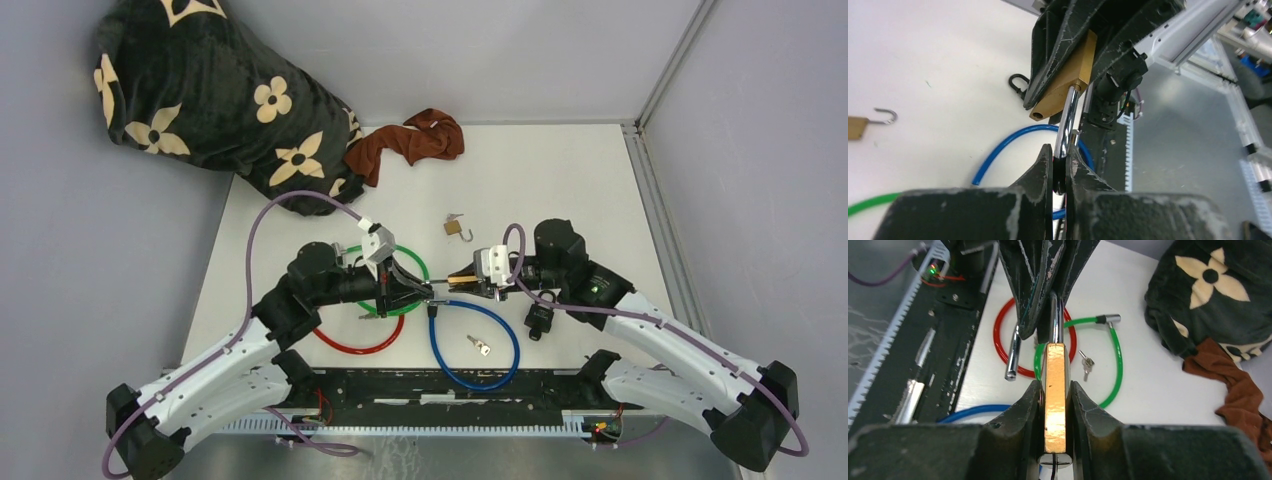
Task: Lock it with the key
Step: Lock the lock.
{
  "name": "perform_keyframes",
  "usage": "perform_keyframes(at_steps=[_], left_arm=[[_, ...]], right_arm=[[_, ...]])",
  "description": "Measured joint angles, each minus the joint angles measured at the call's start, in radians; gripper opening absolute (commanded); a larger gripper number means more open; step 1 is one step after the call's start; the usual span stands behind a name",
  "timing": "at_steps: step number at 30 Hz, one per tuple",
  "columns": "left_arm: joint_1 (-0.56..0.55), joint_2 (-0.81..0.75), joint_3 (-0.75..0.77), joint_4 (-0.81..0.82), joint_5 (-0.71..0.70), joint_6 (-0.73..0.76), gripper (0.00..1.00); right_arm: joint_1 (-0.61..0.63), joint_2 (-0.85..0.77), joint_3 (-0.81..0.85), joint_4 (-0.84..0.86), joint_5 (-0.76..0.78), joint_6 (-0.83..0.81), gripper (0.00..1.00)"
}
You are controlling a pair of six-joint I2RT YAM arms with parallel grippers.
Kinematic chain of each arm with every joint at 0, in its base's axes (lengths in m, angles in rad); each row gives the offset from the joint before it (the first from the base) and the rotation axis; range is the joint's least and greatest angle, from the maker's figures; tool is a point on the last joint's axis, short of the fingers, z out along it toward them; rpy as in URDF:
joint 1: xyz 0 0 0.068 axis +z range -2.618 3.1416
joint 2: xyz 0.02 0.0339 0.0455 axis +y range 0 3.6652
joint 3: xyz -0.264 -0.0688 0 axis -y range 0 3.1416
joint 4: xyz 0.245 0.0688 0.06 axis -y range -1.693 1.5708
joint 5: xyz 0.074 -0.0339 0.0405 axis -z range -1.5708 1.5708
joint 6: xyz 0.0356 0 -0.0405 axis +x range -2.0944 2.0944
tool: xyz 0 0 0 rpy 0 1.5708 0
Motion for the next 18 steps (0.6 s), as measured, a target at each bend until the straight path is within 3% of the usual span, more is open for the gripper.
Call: perform_keyframes(at_steps=[5,9,18], left_arm=[[-0.018,-0.062,0.006,-0.009,-0.001,0.153,0.02],[-0.032,-0.078,0.013,-0.007,-0.016,0.184,0.02],[-0.053,-0.101,0.046,-0.090,-0.029,0.260,0.02]], right_arm=[[-0.011,0.000,-0.018,0.119,-0.097,0.158,0.00],[-0.021,0.001,-0.040,0.207,-0.141,0.267,0.00],[-0.027,0.048,0.036,0.074,-0.224,0.150,0.00]])
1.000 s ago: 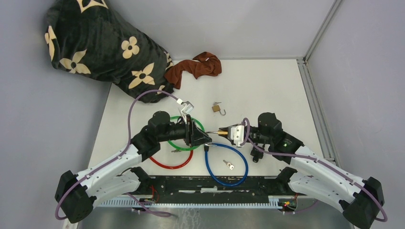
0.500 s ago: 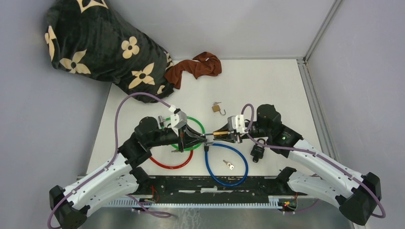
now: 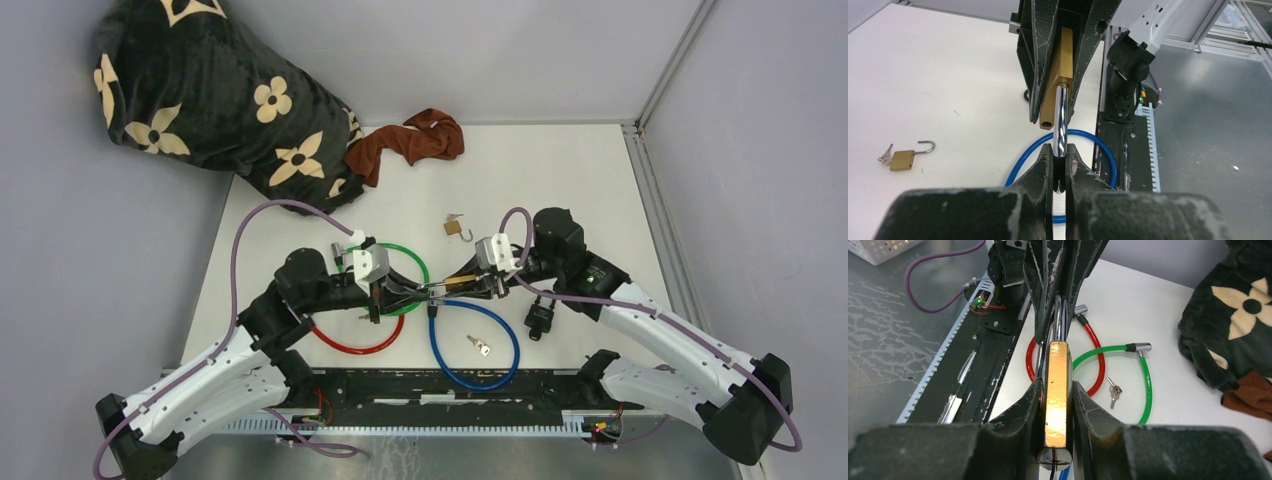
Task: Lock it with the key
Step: Lock the lock.
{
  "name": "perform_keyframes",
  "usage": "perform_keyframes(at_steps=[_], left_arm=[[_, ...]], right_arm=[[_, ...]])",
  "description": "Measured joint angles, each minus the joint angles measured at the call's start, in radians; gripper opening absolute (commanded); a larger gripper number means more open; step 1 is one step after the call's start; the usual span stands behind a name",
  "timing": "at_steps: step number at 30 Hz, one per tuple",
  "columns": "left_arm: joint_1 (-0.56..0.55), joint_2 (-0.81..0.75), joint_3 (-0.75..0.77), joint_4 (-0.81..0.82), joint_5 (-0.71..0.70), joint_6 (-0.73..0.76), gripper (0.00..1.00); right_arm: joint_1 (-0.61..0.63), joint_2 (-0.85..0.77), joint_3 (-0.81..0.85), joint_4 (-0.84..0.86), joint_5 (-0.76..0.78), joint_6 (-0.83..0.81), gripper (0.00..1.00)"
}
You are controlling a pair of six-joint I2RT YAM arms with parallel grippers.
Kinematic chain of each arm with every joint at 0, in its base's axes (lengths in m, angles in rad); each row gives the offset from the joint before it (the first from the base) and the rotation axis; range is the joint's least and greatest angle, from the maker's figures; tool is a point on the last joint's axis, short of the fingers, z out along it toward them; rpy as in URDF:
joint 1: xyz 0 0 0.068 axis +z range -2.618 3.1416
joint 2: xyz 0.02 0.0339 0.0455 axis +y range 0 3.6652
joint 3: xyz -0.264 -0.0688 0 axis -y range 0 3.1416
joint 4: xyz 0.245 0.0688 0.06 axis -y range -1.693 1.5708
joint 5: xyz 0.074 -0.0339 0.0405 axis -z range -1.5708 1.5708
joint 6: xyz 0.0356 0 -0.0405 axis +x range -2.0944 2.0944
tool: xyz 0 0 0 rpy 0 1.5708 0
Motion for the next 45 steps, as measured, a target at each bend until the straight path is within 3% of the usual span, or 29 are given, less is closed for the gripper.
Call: perform_keyframes(at_steps=[14,22,32,45], left_arm=[[-0.009,-0.011,0.018,-0.049,0.015,0.084,0.02],[-0.009,-0.011,0.089,-0.158,0.110,0.263,0.02],[-0.011,-0.010,0.074,-0.119,0.064,0.189,0.02],[-0.039,-0.017,-0.027,0.081,0.018,0.045,0.02]], right_arm=[[-0.003,0.047,0.084,-0.143,-0.048,-0.128,0.00],[0.018,0.061,0.165,-0.266,-0.055,-0.238,0.00],[0.021,-0.018,-0.021,0.083,-0.026,0.090,0.00],[0.034,-0.081,-0.146,0.340,0.050,0.439,0.00]])
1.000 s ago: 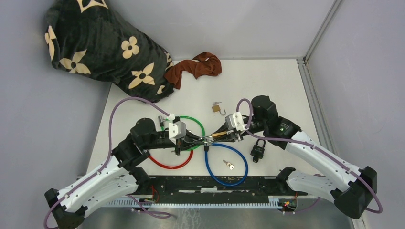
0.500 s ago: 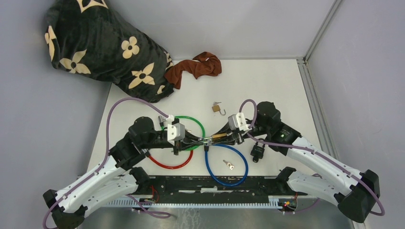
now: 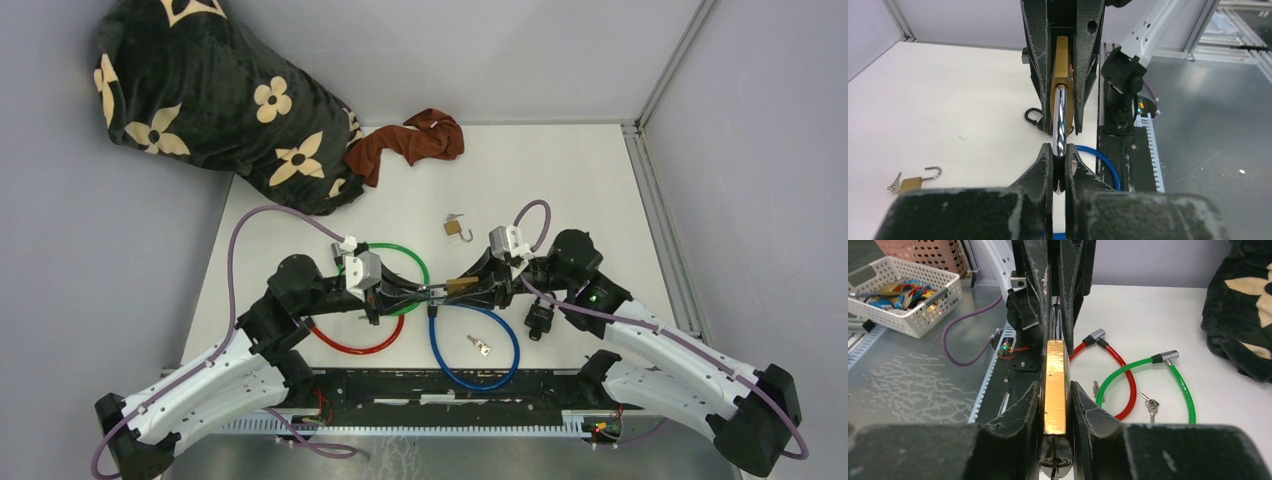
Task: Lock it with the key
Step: Lock the lock.
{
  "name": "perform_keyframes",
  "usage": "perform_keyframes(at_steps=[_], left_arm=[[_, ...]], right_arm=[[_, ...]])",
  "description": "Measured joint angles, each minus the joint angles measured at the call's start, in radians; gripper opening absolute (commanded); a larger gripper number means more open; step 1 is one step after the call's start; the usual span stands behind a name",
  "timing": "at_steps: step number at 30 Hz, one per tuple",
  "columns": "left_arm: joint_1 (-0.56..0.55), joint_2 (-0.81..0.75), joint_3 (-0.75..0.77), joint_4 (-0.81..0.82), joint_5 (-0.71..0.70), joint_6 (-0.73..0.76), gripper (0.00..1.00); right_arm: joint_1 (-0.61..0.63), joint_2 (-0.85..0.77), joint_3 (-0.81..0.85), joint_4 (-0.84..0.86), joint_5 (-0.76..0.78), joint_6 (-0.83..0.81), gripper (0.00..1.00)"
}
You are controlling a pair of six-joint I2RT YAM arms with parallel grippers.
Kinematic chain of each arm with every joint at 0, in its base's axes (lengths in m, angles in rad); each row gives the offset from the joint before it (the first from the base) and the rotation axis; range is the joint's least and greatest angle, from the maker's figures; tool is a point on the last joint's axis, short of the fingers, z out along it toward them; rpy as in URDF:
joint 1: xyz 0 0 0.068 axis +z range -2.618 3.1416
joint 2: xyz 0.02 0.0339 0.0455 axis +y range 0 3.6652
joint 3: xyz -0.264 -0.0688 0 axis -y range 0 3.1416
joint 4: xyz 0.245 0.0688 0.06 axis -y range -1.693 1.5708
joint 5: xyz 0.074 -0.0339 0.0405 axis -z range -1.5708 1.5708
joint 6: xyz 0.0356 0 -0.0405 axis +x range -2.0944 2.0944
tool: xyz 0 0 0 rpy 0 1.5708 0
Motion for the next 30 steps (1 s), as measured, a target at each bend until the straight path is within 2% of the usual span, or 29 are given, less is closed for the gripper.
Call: perform_keyframes(at_steps=[7,15,23,30], left_arm=[[-0.001,0.008,-0.027,0.121,-0.024,-0.130,0.02],[-0.005,0.011,-0.027,0.160,-0.084,-0.150,0.02],[-0.005,0.012,-0.021,0.151,-0.139,-0.151,0.02],[-0.005,-0.004,-0.068,0.218,-0.171,-0.256,0.02]], right_arm=[[0.000,-0.008,-0.004,0.085,0.050,0.114,0.00],[-0.001,0.009,-0.029,0.171,0.076,0.158,0.00],[-0.001,0.061,-0.109,0.405,0.106,0.277,0.00],[0.002,0.080,-0.112,0.475,0.136,0.351,0.00]])
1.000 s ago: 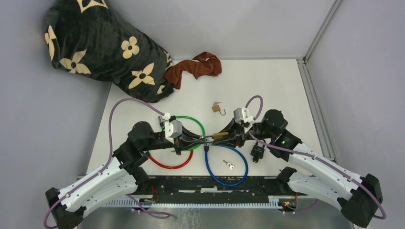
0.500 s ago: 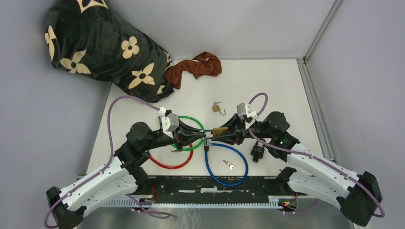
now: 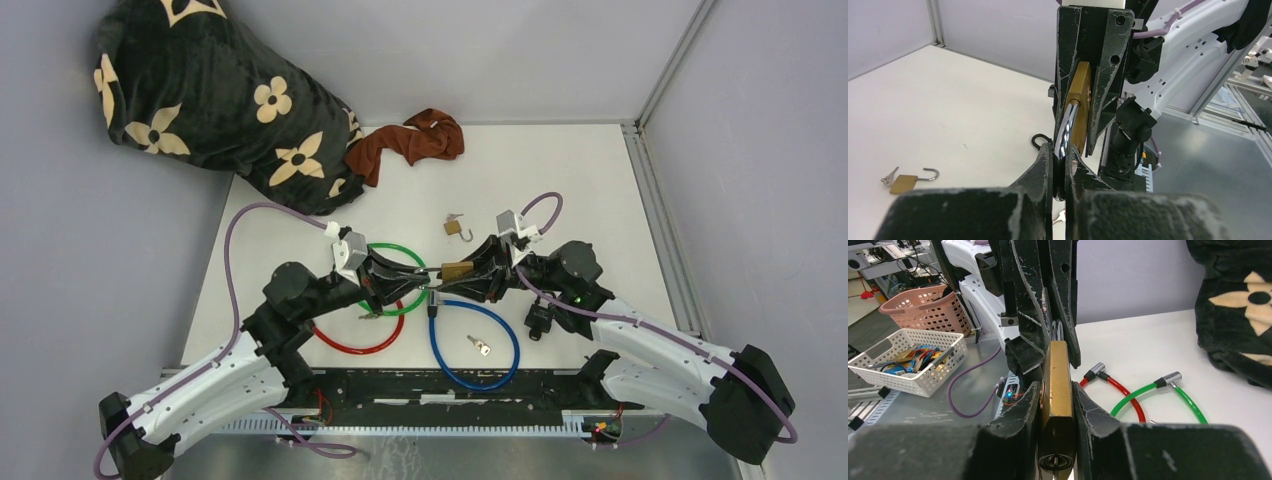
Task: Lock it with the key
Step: Lock the lock.
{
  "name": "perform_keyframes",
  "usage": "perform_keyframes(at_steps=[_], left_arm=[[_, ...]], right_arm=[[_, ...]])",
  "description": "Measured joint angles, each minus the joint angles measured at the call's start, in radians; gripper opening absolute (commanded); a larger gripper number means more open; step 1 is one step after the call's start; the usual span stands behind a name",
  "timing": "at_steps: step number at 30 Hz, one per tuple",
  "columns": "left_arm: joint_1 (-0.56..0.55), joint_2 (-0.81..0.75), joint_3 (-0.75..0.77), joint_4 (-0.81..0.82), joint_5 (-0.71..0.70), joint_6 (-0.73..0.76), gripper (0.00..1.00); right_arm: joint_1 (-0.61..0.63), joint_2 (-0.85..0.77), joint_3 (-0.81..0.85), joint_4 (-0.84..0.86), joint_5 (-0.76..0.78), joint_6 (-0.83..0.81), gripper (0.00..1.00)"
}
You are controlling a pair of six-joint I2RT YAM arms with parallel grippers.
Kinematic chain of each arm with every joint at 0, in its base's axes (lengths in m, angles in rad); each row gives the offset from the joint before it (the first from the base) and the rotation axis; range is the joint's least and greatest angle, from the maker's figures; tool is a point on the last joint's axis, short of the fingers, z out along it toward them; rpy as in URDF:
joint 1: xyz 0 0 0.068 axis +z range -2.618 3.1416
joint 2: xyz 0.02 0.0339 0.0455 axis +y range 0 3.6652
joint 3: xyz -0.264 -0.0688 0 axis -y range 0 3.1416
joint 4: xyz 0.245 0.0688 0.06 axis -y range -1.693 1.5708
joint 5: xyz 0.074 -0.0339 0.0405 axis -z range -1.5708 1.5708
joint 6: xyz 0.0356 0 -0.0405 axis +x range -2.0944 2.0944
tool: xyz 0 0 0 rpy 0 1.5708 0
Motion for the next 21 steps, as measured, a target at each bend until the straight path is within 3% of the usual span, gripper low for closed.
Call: perform_keyframes(at_steps=[9,21], left_arm=[[0.004,0.005,-0.008,0.021,-0.014,-0.019,0.02],[0.014,0.005,0.000,0.024,-0.043,-0.019,0.02]], right_arm=[[0.004,0.009,0.002,-0.032,0.029,-0.013,0.00],[-0.005,0.122,0.031,0.093,0.005,0.028,0.00]])
